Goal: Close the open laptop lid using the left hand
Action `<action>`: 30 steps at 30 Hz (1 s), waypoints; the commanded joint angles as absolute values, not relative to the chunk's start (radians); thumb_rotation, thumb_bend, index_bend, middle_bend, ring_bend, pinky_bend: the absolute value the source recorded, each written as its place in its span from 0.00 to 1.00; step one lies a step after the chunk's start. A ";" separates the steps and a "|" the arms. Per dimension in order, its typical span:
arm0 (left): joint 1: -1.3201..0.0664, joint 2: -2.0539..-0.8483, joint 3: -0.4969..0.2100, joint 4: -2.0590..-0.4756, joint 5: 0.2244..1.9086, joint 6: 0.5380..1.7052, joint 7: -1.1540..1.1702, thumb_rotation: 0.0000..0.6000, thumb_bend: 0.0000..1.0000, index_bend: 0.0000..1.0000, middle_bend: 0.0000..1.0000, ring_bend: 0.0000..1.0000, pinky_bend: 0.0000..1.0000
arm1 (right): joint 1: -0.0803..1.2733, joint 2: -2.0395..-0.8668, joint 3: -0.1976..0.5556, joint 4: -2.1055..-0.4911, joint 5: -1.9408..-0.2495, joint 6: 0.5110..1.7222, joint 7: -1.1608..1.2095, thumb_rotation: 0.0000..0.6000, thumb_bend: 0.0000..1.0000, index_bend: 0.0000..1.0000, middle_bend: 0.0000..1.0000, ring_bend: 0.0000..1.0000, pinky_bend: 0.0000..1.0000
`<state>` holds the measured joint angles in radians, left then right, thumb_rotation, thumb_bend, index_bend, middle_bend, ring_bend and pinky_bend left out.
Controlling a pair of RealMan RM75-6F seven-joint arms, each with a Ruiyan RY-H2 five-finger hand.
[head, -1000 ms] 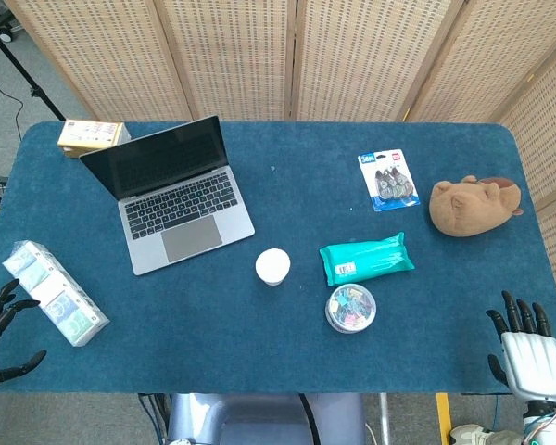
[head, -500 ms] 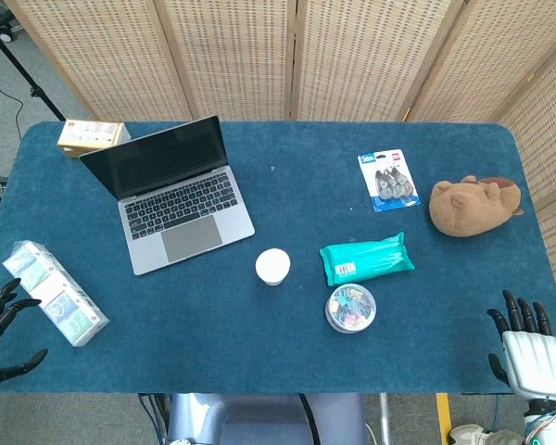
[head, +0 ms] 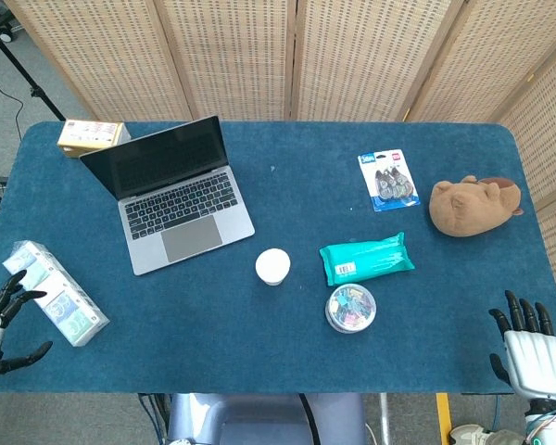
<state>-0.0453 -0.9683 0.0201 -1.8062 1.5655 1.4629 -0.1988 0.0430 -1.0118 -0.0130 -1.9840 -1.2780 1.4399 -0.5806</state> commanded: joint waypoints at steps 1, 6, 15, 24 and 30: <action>-0.099 -0.943 -0.024 -1.827 1.544 1.418 -0.193 1.00 0.19 0.28 0.08 0.15 0.14 | 0.045 -1.011 -0.012 -1.984 -1.276 1.437 -0.579 1.00 0.37 0.21 0.00 0.00 0.00; -0.200 -0.930 -0.111 -1.816 1.483 1.335 -0.183 1.00 0.19 0.28 0.08 0.14 0.14 | 0.044 -1.007 -0.013 -1.985 -1.279 1.437 -0.572 1.00 0.37 0.21 0.00 0.00 0.00; -0.372 -0.955 -0.224 -1.673 1.397 1.164 -0.251 1.00 0.19 0.26 0.08 0.13 0.14 | 0.048 -1.004 -0.015 -1.985 -1.277 1.428 -0.564 1.00 0.37 0.21 0.00 0.00 0.00; -0.517 -1.059 -0.252 -1.447 1.421 1.041 -0.340 1.00 0.19 0.26 0.08 0.13 0.14 | 0.048 -1.001 -0.015 -1.986 -1.275 1.428 -0.559 1.00 0.37 0.21 0.00 0.00 0.00; -0.608 -1.152 -0.270 -1.337 1.422 0.987 -0.368 1.00 0.19 0.26 0.08 0.13 0.14 | 0.051 -0.996 -0.010 -1.984 -1.263 1.423 -0.548 1.00 0.37 0.21 0.00 0.00 0.00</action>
<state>-0.5799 -1.1230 -0.2601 -1.3650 1.4208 1.0084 -0.3553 0.0506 -0.9964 -0.0101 -1.9842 -1.2635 1.4230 -0.5479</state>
